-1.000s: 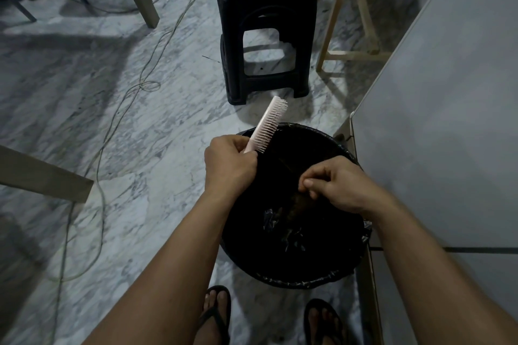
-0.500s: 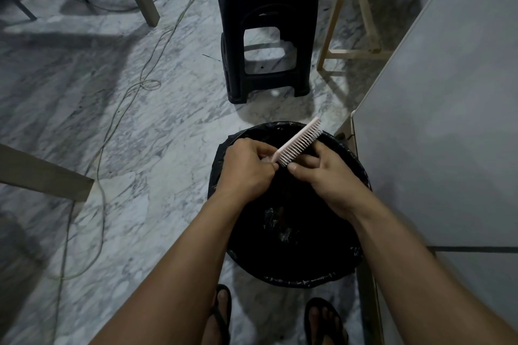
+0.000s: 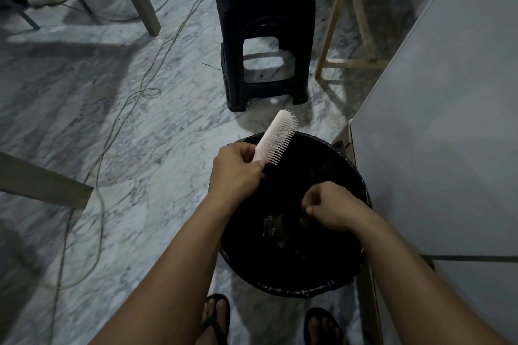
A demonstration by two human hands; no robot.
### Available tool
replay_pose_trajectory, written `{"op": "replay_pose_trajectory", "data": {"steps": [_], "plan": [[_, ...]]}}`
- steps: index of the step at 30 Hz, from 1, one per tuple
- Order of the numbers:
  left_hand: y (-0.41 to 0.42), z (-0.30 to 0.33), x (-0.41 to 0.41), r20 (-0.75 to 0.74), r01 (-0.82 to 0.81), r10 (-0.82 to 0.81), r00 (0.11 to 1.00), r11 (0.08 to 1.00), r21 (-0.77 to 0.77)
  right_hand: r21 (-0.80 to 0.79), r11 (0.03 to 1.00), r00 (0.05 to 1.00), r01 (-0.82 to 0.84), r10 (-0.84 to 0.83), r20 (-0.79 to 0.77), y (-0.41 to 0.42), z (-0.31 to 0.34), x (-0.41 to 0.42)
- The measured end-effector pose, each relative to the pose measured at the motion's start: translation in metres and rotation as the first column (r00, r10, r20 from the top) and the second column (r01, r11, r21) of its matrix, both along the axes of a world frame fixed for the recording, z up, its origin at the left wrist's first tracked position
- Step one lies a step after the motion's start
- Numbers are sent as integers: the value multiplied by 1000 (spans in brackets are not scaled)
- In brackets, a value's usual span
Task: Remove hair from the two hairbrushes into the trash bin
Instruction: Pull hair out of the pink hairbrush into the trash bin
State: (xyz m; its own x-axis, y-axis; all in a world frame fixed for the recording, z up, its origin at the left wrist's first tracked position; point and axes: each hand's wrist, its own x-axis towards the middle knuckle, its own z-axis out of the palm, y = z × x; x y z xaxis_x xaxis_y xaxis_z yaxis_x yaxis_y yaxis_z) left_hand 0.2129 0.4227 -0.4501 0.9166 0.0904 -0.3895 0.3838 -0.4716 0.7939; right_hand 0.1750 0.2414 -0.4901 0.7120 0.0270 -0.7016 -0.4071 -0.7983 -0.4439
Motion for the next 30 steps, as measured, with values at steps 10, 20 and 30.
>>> {"op": "replay_pose_trajectory", "data": {"steps": [10,20,30], "plan": [[-3,4,-8,-109,249,-251,962,968,-32,642,600,686,477,-711,155,-5,11,17],[5,24,-36,-93,369,-386,918,916,-158,621,641,735,450,-661,149,-26,46,-4],[16,110,-68,0,401,-406,914,902,-163,630,601,734,491,-675,73,-18,159,-27]]}}
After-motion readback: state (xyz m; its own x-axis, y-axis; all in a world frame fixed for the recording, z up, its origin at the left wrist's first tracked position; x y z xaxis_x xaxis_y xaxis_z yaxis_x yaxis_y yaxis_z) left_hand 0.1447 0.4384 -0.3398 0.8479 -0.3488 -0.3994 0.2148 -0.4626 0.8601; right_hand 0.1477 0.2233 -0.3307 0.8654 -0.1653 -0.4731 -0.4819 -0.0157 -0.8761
